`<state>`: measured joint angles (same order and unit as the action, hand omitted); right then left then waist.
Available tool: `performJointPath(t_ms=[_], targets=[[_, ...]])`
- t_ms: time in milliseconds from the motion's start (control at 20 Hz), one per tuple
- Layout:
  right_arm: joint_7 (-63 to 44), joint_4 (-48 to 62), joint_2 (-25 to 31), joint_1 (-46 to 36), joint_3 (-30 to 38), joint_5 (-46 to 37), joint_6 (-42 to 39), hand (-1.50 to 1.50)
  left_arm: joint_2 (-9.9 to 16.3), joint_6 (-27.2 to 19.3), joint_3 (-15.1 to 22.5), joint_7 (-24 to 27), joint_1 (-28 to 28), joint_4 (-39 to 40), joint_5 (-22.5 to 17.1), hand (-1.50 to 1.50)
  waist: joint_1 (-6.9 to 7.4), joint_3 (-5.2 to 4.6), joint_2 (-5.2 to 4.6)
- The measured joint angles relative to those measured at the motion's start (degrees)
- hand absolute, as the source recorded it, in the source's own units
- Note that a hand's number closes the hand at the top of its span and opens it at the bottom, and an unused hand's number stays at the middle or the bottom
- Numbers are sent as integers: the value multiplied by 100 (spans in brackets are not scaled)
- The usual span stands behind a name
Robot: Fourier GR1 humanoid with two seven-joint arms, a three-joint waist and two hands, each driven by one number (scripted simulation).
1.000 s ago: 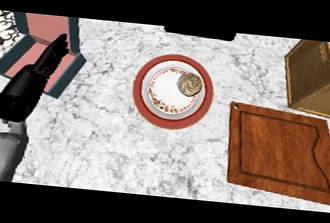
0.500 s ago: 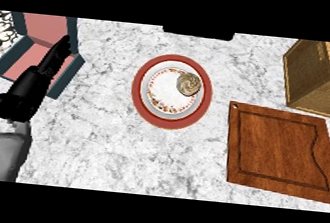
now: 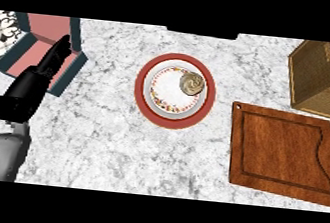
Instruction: Pick the can from the cutting board and place it in the basket
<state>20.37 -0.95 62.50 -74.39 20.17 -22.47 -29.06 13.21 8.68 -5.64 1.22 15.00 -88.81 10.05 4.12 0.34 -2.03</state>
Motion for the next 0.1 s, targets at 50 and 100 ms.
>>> performJointPath(t_ms=[50, 100], targets=[[-87, 20, 67, 30, 100, 101, 60, -150, -22, -6, 24, -15, 7, 7, 12, 0, -2, 3, -10], [-138, 36, 153, 96, 196, 198, 108, -150, -29, -11, 31, -22, -3, -21, 15, 0, 7, 8, -21]])
